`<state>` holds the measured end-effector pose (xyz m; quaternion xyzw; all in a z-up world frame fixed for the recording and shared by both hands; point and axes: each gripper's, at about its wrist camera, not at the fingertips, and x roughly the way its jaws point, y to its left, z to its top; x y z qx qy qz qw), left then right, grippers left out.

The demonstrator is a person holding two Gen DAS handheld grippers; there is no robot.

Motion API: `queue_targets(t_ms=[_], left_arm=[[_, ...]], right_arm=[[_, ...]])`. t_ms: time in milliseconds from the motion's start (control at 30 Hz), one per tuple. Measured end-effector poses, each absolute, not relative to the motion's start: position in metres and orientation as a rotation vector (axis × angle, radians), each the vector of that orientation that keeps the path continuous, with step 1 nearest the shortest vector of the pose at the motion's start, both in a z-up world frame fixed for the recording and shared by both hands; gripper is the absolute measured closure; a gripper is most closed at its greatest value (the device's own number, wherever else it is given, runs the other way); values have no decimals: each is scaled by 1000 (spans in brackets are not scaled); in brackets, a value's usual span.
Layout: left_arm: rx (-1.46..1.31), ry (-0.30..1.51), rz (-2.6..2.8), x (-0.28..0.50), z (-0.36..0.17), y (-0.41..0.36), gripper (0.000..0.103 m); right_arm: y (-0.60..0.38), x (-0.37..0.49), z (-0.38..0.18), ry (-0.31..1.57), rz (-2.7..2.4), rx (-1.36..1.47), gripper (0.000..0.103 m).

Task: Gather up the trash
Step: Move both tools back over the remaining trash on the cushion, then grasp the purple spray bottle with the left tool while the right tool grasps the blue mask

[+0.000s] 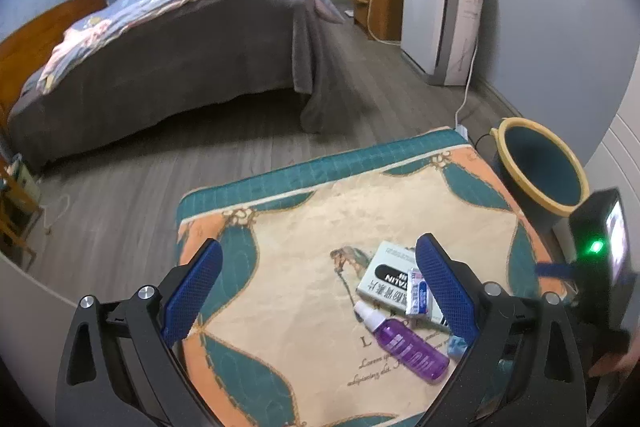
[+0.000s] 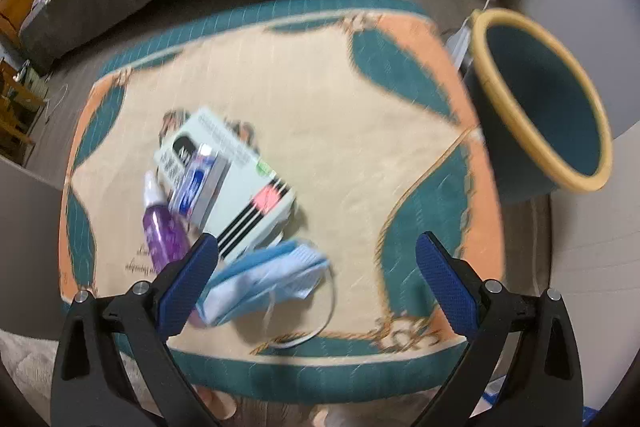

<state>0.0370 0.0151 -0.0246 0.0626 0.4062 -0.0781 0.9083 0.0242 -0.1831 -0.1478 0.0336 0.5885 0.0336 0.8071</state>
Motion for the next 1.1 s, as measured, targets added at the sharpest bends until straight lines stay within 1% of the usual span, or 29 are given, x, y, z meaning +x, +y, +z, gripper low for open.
queue_targets(t_ms=[233,267,300,333,367,400,467,500,567,733,833,967,1033,1100], left_arm=[[135,850,-150,39,-28,14,7],[143,850,-152,39,-28,13,7],[146,849,-152,38,-29,12,7],[148,849,-152,38,-29,12,7],[149,850,-153,38,-29,12,7],[147,851,-154,37,-30,11,7],[144,855,-153,36,-30,11,7],[140,857,-152,36,-31,12,7],[116,864,-152,32,-33,12,7],[105,895,-182,21,-51,-1,7],[94,943,-159,15,-77,-10,7],[22,1019,-130,12,-109,-14,8],[25,1050,-134,11,-120,-19,9],[50,1080,-158,11,-134,-29,14]], right_arm=[[-175,16,-168,1361,144,131,7],[-174,16,-170,1377,156,138,12],[-173,15,-172,1397,169,143,21],[-172,14,-174,1416,181,159,26],[-171,12,-175,1430,192,176,39],[-170,11,-175,1446,208,196,57],[-168,7,-172,1465,235,210,75],[-167,6,-169,1464,239,199,83],[-164,6,-157,1444,247,157,91],[-172,18,-109,1329,242,30,92],[-185,29,-87,1237,212,-8,92],[-214,34,-85,1209,180,145,92],[-217,38,-90,1219,167,158,92],[-218,42,-93,1220,160,145,92]])
